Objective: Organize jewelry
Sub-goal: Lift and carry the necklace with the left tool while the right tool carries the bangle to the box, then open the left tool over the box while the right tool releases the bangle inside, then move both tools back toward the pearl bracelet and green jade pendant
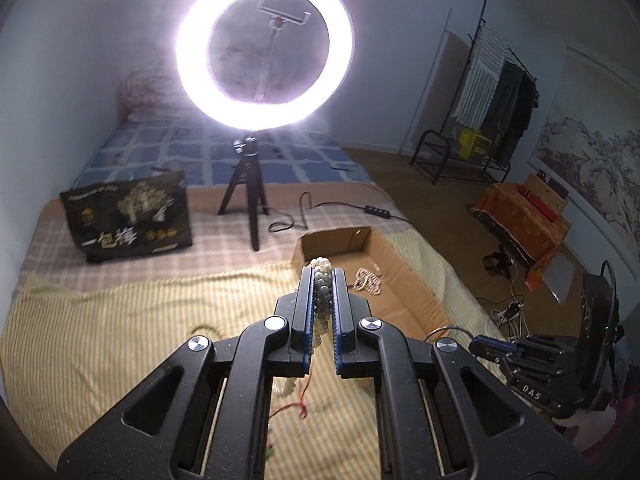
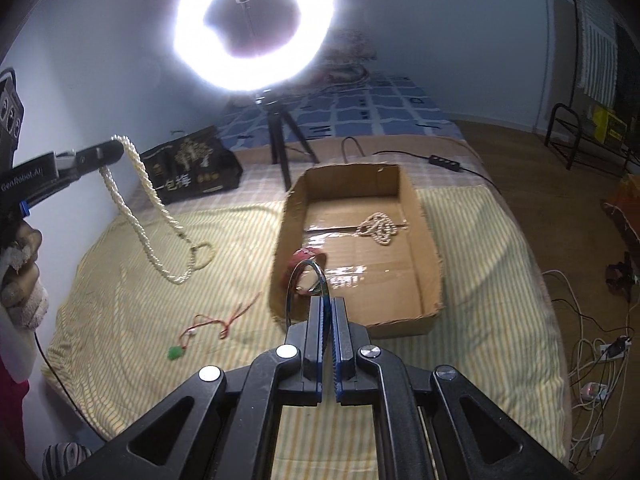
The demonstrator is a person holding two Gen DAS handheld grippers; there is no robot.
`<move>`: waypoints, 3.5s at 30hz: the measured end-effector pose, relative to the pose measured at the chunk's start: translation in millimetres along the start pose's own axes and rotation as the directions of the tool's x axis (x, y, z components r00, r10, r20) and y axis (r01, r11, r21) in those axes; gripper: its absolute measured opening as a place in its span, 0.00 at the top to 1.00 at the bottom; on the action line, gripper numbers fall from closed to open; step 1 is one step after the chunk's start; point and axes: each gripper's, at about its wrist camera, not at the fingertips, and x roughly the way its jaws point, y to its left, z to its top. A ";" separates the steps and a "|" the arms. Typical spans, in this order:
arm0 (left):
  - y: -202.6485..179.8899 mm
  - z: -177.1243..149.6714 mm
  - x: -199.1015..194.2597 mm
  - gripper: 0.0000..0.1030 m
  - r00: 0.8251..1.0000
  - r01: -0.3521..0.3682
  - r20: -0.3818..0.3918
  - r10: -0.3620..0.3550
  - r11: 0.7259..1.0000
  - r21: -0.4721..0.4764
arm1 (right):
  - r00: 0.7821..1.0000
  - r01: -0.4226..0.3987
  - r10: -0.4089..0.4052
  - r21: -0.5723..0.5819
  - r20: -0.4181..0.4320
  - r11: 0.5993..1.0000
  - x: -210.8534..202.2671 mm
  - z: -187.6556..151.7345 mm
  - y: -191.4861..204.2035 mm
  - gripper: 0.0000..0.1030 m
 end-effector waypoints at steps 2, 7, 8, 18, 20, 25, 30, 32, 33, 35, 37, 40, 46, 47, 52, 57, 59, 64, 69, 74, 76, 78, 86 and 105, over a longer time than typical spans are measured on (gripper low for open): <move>-8.2 7.0 8.7 0.95 1.000 0.009 0.002 -0.009 1.000 0.008 | 1.000 0.007 -0.007 0.006 0.001 1.000 2.9 2.6 -8.0 0.99; -23.3 22.8 26.9 0.95 0.999 0.034 0.006 -0.034 0.999 0.019 | 1.000 0.019 -0.019 0.022 0.009 1.000 11.7 10.1 -25.3 0.99; -26.8 26.0 31.6 0.95 0.999 0.038 0.007 -0.038 0.999 0.023 | 1.000 0.020 -0.021 0.024 0.011 1.000 12.1 10.8 -28.6 0.99; -47.8 42.4 81.4 0.95 0.999 0.049 -0.012 -0.049 0.998 0.040 | 0.999 0.034 -0.034 0.022 0.015 0.999 34.7 24.4 -46.7 0.99; -49.7 43.0 93.4 0.95 0.999 0.046 -0.020 -0.045 0.998 0.040 | 0.999 0.035 -0.035 0.020 0.009 0.999 40.9 25.1 -48.8 0.99; -51.7 42.0 115.8 0.95 0.998 0.040 -0.039 -0.039 0.998 0.047 | 0.999 0.040 -0.040 0.024 -0.004 0.999 53.6 25.6 -56.0 0.99; -52.1 39.4 132.6 0.95 0.998 0.036 -0.059 -0.033 0.998 0.052 | 0.999 0.045 -0.045 0.032 -0.023 0.998 65.0 21.7 -63.8 0.99; -52.0 38.9 136.0 0.95 0.997 0.036 -0.064 -0.032 0.998 0.058 | 0.999 0.047 -0.046 0.035 -0.030 0.998 68.6 19.9 -65.9 0.99; -52.3 40.0 136.6 0.95 0.997 0.034 -0.066 -0.030 0.998 0.058 | 0.998 0.047 -0.046 0.037 -0.033 0.998 70.3 19.1 -67.3 0.99; -53.1 41.9 133.2 0.95 0.998 0.041 -0.058 -0.037 0.997 0.062 | 0.998 0.047 -0.046 0.042 -0.037 0.998 73.0 18.9 -69.9 0.99; -55.0 45.0 129.0 0.95 0.998 0.043 -0.045 -0.040 0.997 0.069 | 0.998 0.045 -0.044 0.046 -0.041 0.998 75.3 18.4 -72.1 0.99; -56.6 51.2 122.7 0.95 0.998 0.051 -0.029 -0.049 0.996 0.067 | 0.998 0.045 -0.043 0.045 -0.046 0.998 78.1 18.7 -72.1 0.99; -55.1 58.2 120.2 0.95 0.999 0.046 -0.017 -0.045 0.997 0.065 | 0.998 0.044 -0.042 0.041 -0.048 0.998 81.5 20.7 -69.8 0.99; -55.3 58.7 119.1 0.95 0.999 0.046 -0.013 -0.045 0.997 0.068 | 0.998 0.044 -0.042 0.039 -0.049 0.998 81.7 20.3 -69.3 0.99; -55.6 62.3 118.9 0.95 0.999 0.051 -0.008 -0.050 0.997 0.065 | 0.997 0.049 -0.047 0.042 -0.058 0.998 85.1 20.6 -70.1 0.99; -58.0 63.7 125.8 0.95 0.999 0.046 -0.012 -0.045 0.996 0.073 | 0.996 0.054 -0.050 0.045 -0.072 0.998 91.1 19.3 -71.7 0.99; -56.9 62.2 131.5 0.95 0.999 0.039 -0.021 -0.038 0.997 0.068 | 0.996 0.054 -0.050 0.046 -0.079 0.997 93.6 18.6 -72.4 0.99; -51.7 55.0 148.1 0.95 0.998 0.025 -0.061 -0.022 0.998 0.050 | 0.994 0.056 -0.051 0.053 -0.093 0.997 99.7 16.2 -75.2 0.99; -49.6 46.2 160.4 0.95 0.995 0.028 -0.100 -0.021 0.998 0.063 | 0.994 0.060 -0.056 0.047 -0.099 0.997 101.8 14.4 -73.1 0.97; -48.2 41.9 156.4 0.95 0.995 0.014 -0.104 -0.007 0.997 0.076 | 0.994 0.065 -0.062 0.032 -0.090 0.997 100.0 13.9 -67.3 0.70; -45.8 41.4 153.0 0.95 0.995 0.014 -0.101 -0.006 0.997 0.072 | 0.995 0.061 -0.058 0.028 -0.086 0.998 98.1 13.4 -64.2 0.67; -42.4 40.7 147.6 0.95 0.995 0.009 -0.097 -0.002 0.998 0.069 | 0.995 0.061 -0.059 0.021 -0.084 0.998 95.9 12.4 -60.3 0.60; -23.2 41.2 114.9 0.95 0.997 -0.020 -0.068 0.024 0.998 0.052 | 0.997 0.053 -0.051 0.040 -0.055 0.998 77.2 12.9 -50.7 0.58; 61.4 -10.4 -2.5 0.95 0.990 -0.131 -0.044 0.132 0.991 0.005 | 0.996 -0.069 0.069 0.008 -0.057 0.998 37.5 -3.2 8.1 0.58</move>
